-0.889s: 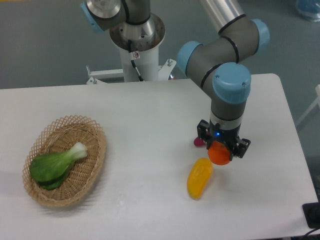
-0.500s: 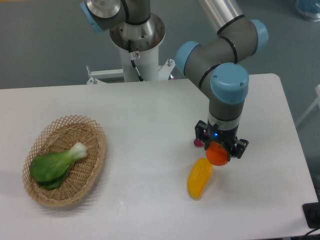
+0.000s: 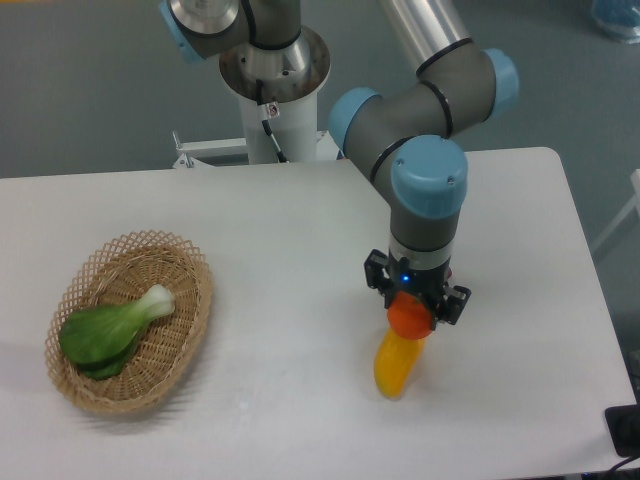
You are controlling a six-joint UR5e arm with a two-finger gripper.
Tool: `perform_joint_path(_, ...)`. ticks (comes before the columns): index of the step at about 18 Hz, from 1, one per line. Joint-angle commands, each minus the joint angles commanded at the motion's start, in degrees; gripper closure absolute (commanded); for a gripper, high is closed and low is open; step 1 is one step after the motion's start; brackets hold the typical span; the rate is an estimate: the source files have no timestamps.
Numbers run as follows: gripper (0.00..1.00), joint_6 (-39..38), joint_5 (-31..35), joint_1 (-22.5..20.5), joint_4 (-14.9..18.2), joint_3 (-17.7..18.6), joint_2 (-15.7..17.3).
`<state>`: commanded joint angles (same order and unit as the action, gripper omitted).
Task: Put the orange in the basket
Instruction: 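Lift the held orange up from the table with the gripper, then carry the orange across the table over the wicker basket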
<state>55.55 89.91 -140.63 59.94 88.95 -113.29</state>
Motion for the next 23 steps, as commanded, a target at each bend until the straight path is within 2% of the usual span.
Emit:
perform_joint_path(3,0.41,-0.4,0.0,1.6,0.0,0.1,0.1)
perform_joint_path(9,0.40,-6.4,0.4,7.3,-0.7,0.0,-0.2)
perform_joint_path(15,0.40,-11.7,0.2,13.4,-7.8,-0.4,-2.0)
perform_joint_path(17,0.35,-12.7,-0.1,15.6,-8.7,-0.9,-2.7)
perform_joint_path(19,0.33,-12.9,-1.8,17.7,-8.6,-0.9,-3.1)
perform_joint_path(23,0.33,-16.3,-9.7,21.1,-8.1,-1.0,-3.5)
